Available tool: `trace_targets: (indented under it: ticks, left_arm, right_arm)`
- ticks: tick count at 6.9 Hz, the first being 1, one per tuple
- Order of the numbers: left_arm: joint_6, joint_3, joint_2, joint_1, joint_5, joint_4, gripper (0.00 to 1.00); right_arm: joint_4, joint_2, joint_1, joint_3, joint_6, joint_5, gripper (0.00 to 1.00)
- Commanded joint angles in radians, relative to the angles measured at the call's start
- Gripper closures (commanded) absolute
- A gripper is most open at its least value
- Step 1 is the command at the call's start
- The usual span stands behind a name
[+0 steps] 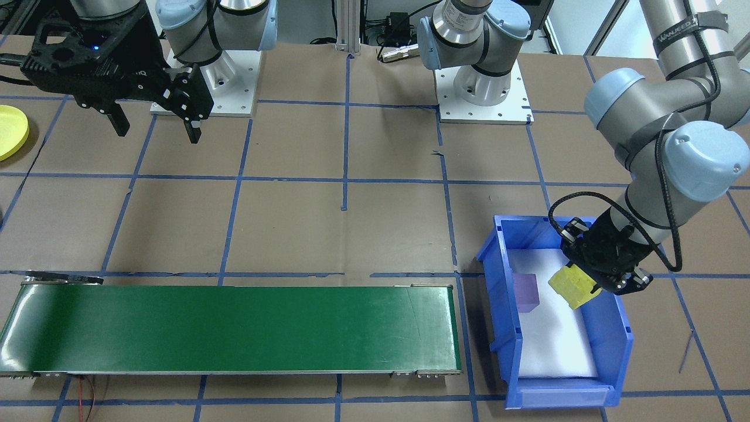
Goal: Move block left to right into plate
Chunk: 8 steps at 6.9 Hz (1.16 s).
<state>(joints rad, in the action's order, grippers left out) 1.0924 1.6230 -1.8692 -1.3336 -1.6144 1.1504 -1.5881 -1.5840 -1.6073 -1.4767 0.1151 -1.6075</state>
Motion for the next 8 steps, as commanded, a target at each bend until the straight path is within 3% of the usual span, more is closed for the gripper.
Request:
trace_targets:
  ticks: [1, 3, 6, 7, 8]
  left_arm:
    - [-0.324, -0.046, 0.022, -0.03, -0.001, 0.064, 0.82]
    - [-0.606, -0.112, 0.022, -0.117, 0.002, 0.113, 0.82]
    - [-1.011, -0.123, -0.01, -0.263, 0.022, 0.098, 0.82]
    - [-1.114, -0.123, -0.046, -0.289, 0.09, 0.048, 0.82]
    - [-1.15, -0.12, -0.079, -0.306, 0.109, 0.019, 0.82]
  right_arm:
    - [-0.001, -0.001, -0.002, -0.002, 0.0, 0.0, 0.0]
    - [-0.001, -0.001, -0.002, -0.004, 0.0, 0.0, 0.0]
    - [-0.009, 0.001, 0.0, -0.005, -0.002, 0.0, 0.0]
    - [-0.012, -0.001, -0.003, -0.01, -0.002, 0.008, 0.0]
    - [-0.016, -0.001, 0.006, -0.008, -0.005, -0.003, 0.0]
